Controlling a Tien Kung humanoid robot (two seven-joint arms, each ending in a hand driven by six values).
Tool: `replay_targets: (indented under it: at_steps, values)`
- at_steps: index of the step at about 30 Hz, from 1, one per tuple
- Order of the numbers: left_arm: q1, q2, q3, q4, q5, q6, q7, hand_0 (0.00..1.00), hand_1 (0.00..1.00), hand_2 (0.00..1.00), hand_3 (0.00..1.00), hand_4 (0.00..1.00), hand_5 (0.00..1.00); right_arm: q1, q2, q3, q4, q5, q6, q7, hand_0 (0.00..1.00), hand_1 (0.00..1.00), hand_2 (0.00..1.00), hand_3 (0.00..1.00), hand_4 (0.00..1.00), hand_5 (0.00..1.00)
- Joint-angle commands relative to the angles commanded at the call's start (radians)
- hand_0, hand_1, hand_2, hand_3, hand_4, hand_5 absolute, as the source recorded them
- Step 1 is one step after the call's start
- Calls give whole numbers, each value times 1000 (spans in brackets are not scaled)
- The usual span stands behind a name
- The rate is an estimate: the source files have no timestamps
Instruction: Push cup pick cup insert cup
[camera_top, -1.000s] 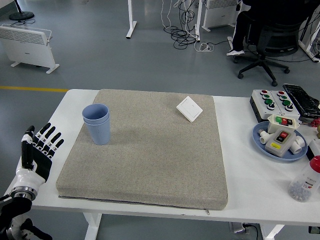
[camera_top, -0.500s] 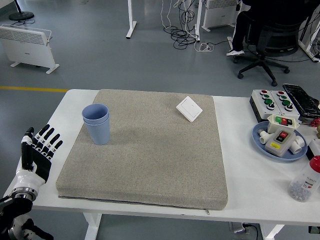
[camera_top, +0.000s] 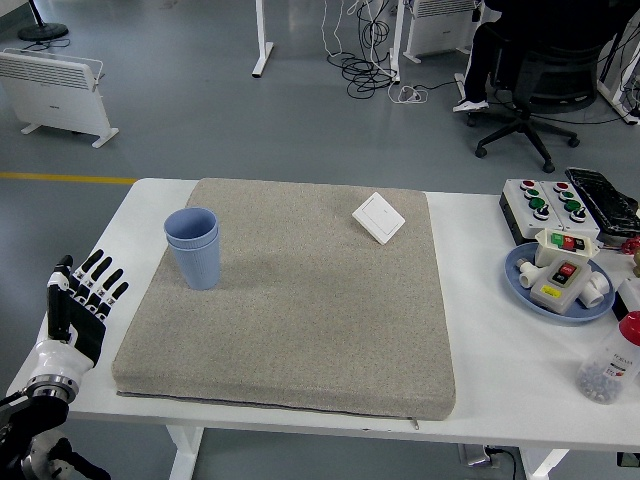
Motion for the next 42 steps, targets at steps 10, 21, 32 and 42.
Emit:
replay_targets:
  at_steps: [10, 21, 32, 42]
  values:
    - [9, -3, -2, -1, 0, 3, -5, 831, 843, 907, 821, 584, 998, -8, 1, -6, 0, 2, 0, -3, 691, 594, 611, 547, 109, 466]
    - [6, -2, -5, 0, 0, 5, -9, 830, 843, 907, 821, 581, 998, -3, -1, 1, 0, -2, 1, 1, 691, 594, 611, 547, 110, 467]
    - [0, -4, -11, 3, 0, 8, -12, 829, 843, 907, 820, 578, 998, 4, -2, 2, 0, -5, 1, 1, 691, 594, 611, 547, 110, 465]
    - [-6, -5, -15, 6, 2, 8, -13, 830, 843, 907, 821, 576, 998, 11, -2, 5, 0, -8, 0, 0, 691, 593, 610, 547, 110, 467]
